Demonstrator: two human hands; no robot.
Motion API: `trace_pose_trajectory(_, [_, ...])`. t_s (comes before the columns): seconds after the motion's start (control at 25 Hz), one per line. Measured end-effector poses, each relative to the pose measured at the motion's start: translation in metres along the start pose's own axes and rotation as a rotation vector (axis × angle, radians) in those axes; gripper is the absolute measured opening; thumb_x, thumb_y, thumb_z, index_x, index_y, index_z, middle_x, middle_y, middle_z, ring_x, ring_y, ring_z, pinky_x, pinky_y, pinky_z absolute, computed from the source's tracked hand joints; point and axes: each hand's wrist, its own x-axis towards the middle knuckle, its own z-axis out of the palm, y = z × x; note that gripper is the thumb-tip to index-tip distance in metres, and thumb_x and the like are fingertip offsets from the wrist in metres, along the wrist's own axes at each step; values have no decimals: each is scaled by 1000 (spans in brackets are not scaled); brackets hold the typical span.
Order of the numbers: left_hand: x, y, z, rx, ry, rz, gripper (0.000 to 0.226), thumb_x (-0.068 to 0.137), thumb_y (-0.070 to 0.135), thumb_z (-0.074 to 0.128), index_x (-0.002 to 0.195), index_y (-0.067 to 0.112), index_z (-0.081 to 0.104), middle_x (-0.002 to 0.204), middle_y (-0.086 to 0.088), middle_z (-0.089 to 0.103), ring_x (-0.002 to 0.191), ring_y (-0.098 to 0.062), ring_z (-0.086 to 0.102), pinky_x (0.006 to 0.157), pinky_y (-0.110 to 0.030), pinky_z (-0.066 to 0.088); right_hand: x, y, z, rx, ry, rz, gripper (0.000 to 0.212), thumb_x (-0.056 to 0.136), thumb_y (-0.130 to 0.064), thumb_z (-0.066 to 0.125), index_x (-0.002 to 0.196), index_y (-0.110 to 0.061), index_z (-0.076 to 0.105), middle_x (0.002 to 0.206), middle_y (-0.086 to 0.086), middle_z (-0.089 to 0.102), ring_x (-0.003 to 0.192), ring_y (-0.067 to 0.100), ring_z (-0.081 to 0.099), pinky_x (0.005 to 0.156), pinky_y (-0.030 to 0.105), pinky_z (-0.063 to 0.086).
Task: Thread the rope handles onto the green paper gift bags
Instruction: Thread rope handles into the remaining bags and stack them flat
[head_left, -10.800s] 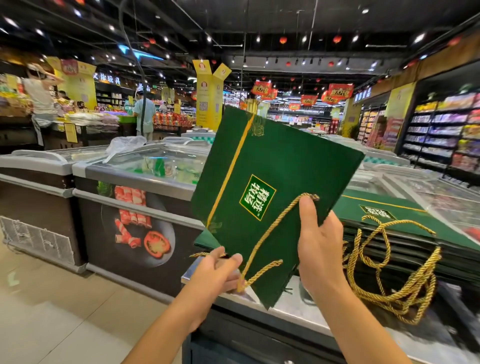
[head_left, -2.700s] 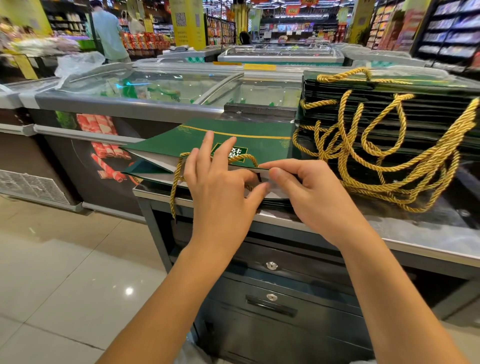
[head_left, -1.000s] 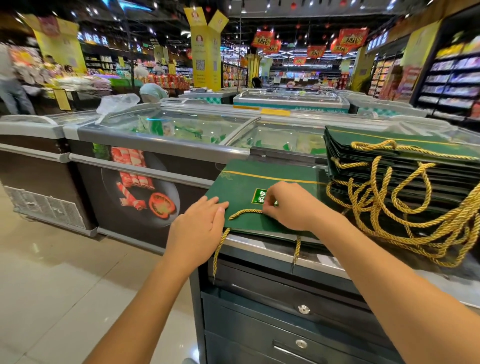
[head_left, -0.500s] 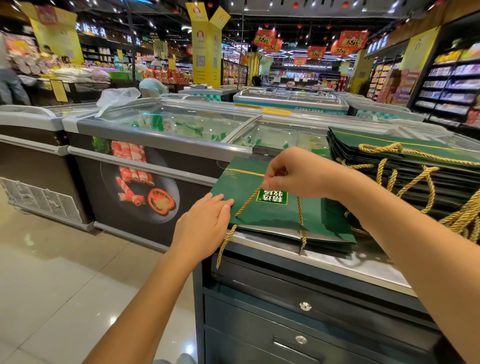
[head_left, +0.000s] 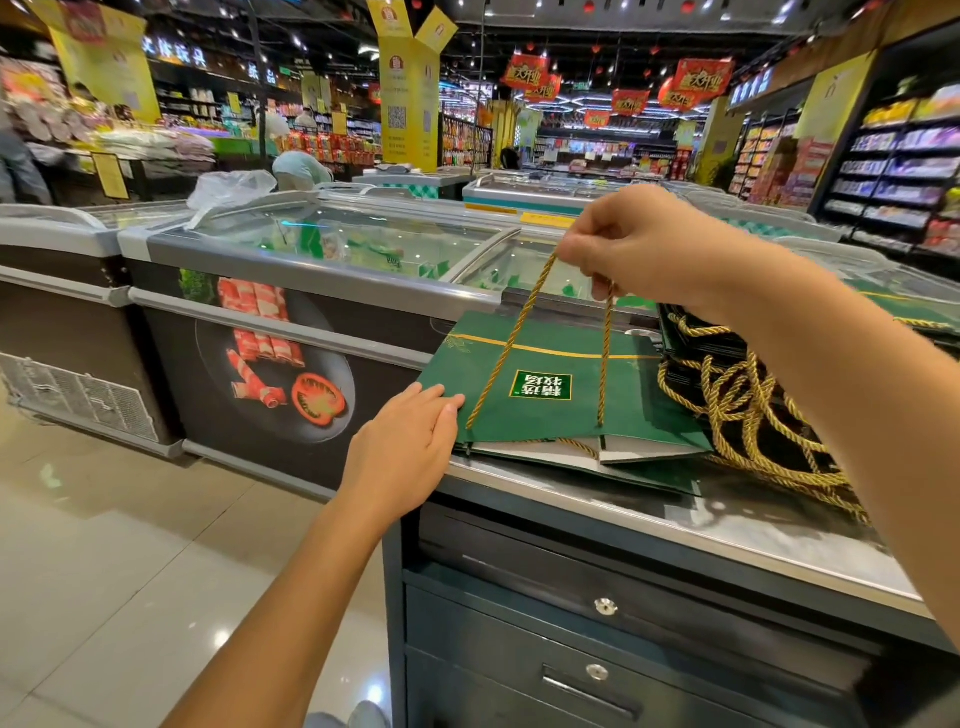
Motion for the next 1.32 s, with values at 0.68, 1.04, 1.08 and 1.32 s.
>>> trace_pose_trajectory(0.68, [-19, 1, -16, -588, 329, -320, 26, 90, 25, 72, 116, 20, 65, 108, 9, 63, 112, -14, 60, 89, -29, 46, -41, 41, 56, -4, -16, -9, 56, 98, -37, 63, 150, -22, 47, 153, -5, 49, 139, 12, 46, 118, 30, 33])
trace_pose_trajectory(1.04, [-13, 29, -63, -880, 498, -270, 17, 89, 18, 74, 103, 25, 68, 103, 0, 71, 85, -10, 69, 77, -36, 59, -68, 27, 117, -473, -137, -159, 90, 90, -61, 63, 160, -33, 14, 161, -10, 32, 144, 20, 37, 110, 43, 38])
trace_pose_trajectory(1.08, [-12, 33, -70, -909, 519, -254, 17, 89, 18, 74, 102, 26, 68, 103, 0, 72, 84, -14, 69, 73, -33, 56, -67, 23, 115, -454, -108, -158, 88, 92, -58, 63, 160, -34, 13, 161, -11, 32, 144, 21, 38, 108, 44, 39])
trace_pose_trajectory(1.32, [-9, 71, -111, -1062, 568, -37, 15, 93, 17, 70, 107, 16, 67, 98, -1, 73, 83, -2, 72, 73, -18, 58, -72, 19, 100, -246, 90, -124, 77, 100, -6, 49, 158, -44, 17, 154, -13, 43, 129, 26, 52, 100, 46, 48])
